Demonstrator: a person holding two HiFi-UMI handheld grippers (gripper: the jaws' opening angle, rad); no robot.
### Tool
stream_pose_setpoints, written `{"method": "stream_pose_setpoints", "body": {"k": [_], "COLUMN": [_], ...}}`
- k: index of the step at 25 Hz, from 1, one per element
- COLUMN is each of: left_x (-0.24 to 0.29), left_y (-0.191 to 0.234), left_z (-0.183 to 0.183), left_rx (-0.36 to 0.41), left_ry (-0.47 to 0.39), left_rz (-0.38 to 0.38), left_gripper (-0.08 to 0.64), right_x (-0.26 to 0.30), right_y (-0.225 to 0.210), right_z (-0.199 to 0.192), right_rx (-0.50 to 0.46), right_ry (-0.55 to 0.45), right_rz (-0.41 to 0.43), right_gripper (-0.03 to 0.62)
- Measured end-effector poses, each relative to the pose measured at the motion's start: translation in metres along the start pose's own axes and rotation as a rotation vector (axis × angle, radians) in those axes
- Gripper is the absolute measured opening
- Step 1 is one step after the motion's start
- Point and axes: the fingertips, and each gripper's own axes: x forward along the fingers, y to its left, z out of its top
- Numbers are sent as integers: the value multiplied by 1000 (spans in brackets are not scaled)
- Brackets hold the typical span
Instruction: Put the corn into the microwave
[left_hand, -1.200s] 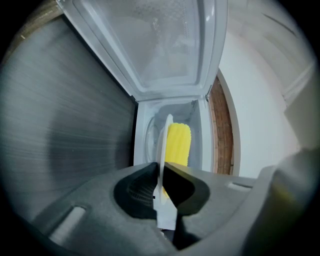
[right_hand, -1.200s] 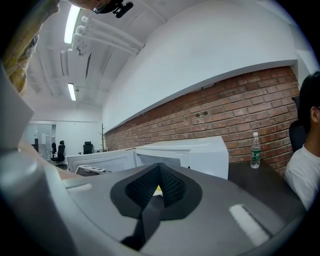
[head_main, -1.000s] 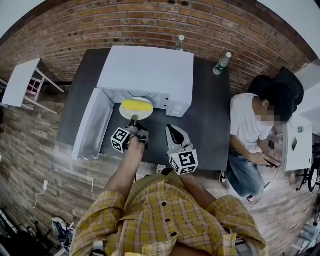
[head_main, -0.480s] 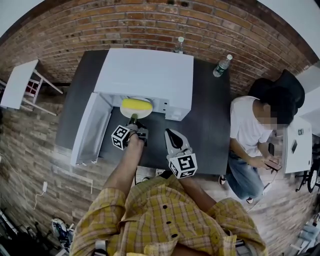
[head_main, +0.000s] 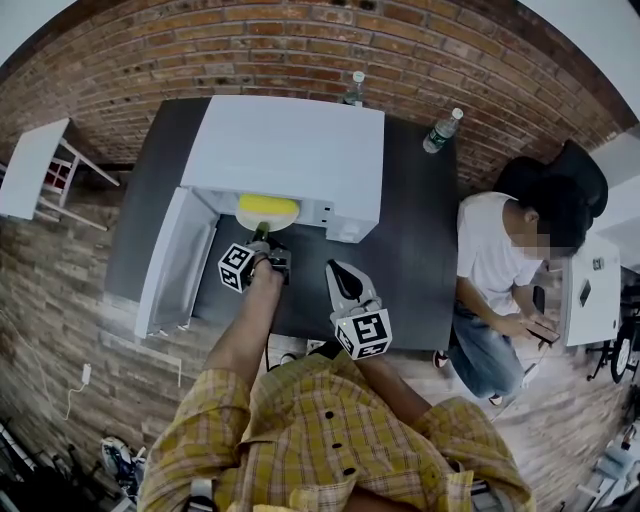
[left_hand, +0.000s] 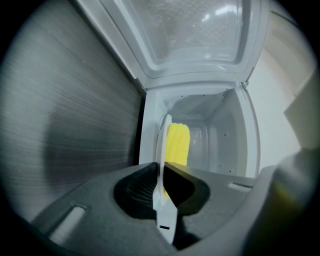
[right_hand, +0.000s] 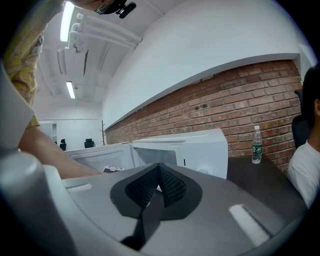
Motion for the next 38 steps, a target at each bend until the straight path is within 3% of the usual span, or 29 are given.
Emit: {"method": "stream_pose_setpoints", "body": {"k": [20,24,34,38], "left_x": [27,30,34,33], "left_y": [-7,-1,2,6], "left_z": [6,6,6,6], "left_rx": [-2,-7,1,-19], "left_ry": [12,19,44,47], "left_rz": [50,80,119,172], "left_gripper": [32,86,114,142], "right_x": [5,6,5,5], "right_y": [-3,-3,-6,-6], "right_z": [-4,-5,-3,-3], "right_rx": [12,12,9,7], "right_ry": [10,11,13,17], "right_rz": [1,2,-5,-6], "right_gripper": [-3,-3,-3,-3]}}
